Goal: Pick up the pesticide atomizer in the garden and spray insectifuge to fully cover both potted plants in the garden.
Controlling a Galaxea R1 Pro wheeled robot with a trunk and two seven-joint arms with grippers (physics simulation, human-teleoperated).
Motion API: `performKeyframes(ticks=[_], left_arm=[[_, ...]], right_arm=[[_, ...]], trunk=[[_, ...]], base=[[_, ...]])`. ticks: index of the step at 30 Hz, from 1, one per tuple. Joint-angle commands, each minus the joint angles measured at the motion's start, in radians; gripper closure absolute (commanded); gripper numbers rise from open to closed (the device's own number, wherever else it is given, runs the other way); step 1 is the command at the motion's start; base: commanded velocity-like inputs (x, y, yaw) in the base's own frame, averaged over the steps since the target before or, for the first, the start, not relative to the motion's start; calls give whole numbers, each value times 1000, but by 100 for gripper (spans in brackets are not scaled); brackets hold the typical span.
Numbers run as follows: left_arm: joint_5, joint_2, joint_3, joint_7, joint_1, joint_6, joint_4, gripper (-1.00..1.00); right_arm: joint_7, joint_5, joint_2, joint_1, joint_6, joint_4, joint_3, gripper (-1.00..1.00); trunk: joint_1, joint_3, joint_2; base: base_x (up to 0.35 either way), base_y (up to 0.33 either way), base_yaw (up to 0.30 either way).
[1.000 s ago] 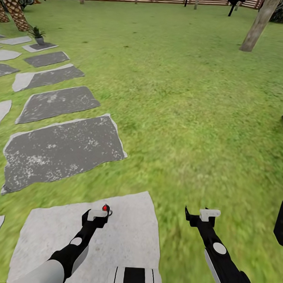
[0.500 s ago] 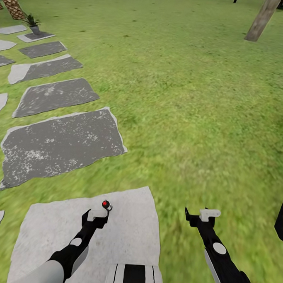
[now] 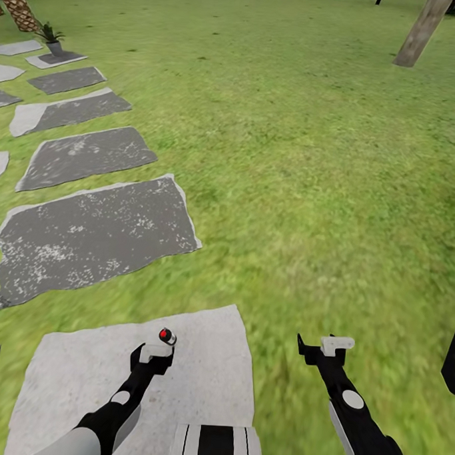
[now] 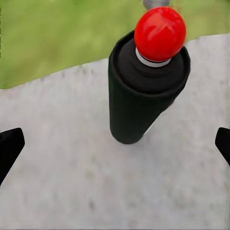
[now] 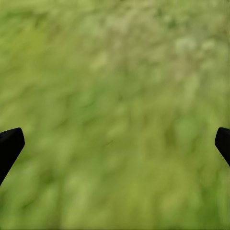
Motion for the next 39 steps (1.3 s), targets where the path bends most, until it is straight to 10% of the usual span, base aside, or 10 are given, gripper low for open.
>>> performKeyframes(ticks=[1,39], left_arm=[[-4,0,0,1,0,-8,1,-100],[-3,1,0,2,3,-15,1,-100]], right_arm=[[-1,5,0,0,-3,1,-1,-100],[0,5,0,0,-3,0,1,-100]], trunk=[[0,-1,0],[0,-1,0]], base=[[12,-7,0],[36,-13,0]])
